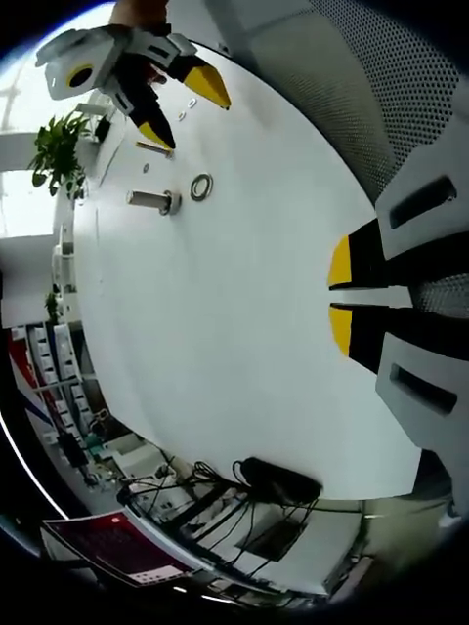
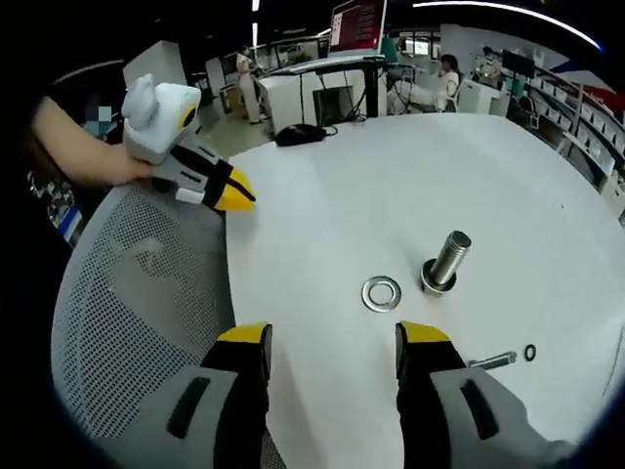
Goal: Place the washer onto the threaded stud by aligning its center hole with the stud, sliding it down to the base, and recovering from edge contact or off-axis alignment until the washer reaches the visible bottom stop.
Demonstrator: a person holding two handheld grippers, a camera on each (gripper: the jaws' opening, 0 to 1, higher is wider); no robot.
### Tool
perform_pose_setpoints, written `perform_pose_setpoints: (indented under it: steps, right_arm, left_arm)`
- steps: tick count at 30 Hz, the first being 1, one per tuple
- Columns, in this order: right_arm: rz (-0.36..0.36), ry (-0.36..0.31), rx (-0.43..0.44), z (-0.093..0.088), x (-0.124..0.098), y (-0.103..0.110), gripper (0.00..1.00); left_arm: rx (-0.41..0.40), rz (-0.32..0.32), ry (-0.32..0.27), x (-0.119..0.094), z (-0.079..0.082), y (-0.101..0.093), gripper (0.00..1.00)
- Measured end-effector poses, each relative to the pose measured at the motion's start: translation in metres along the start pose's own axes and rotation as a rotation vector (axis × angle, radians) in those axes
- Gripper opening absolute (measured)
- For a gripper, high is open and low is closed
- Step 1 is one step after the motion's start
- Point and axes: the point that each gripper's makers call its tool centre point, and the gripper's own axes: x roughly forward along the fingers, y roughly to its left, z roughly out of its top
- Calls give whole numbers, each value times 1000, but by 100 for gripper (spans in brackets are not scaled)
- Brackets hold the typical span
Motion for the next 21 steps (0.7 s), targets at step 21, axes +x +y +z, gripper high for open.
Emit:
perform_pose_setpoints:
  steps: [21]
  right_arm:
    - [46, 87, -80, -1, 20, 12, 58]
  left_arm:
    - [-5, 1, -26, -1, 4, 1, 3]
